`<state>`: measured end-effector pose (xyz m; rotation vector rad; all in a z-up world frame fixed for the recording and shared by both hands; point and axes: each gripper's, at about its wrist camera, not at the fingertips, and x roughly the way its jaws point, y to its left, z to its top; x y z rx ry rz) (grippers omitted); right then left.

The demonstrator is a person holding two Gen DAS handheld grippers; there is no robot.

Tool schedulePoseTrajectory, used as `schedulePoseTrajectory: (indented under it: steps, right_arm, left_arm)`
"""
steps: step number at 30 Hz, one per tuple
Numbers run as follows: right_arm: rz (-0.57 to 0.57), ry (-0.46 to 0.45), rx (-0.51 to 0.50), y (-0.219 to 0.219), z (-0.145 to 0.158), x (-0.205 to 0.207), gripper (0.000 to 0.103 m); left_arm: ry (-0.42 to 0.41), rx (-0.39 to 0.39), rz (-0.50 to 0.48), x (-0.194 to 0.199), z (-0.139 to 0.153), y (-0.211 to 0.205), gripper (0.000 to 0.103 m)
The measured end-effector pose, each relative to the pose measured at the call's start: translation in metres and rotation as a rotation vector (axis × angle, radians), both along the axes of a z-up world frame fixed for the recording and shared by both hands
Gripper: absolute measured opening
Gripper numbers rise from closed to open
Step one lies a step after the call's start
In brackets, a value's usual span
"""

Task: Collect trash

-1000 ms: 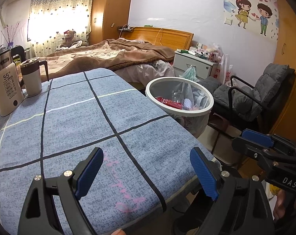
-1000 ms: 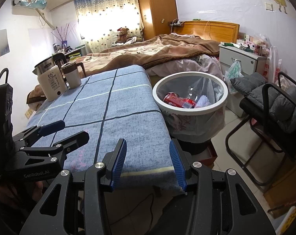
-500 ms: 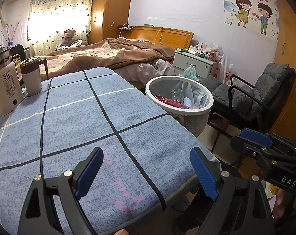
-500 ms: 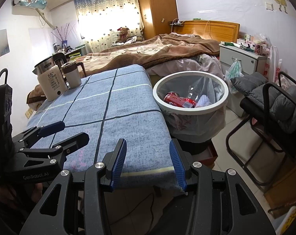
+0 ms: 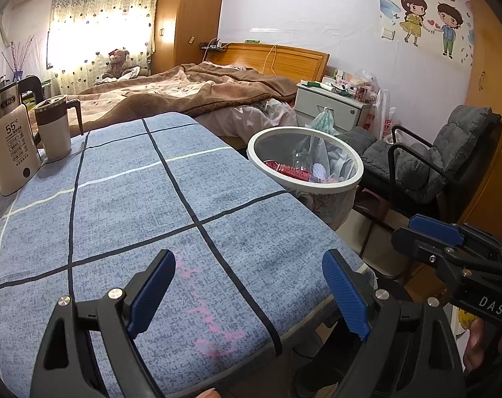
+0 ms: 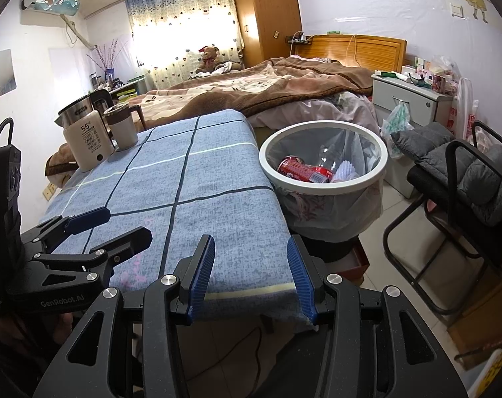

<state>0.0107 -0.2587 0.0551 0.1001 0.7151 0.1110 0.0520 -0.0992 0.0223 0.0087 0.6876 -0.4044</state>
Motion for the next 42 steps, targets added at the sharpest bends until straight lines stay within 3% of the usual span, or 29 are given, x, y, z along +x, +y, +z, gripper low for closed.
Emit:
schedulePoseTrajectory:
  steps: [22,42]
  right_arm:
    - [0.000,0.001,0.001,0.0002,-0.0005,0.0008,0.047]
    - [-0.004,0.011,0.005,-0.0023,-0.0061,0.0034,0.047]
  left_arm:
    - [0.008,0.005,-0.003,-0.0001,-0.0026,0.0013,0.091]
    - [0.000,0.058,0.044,-0.0016,-0.0058,-0.0028,0.091]
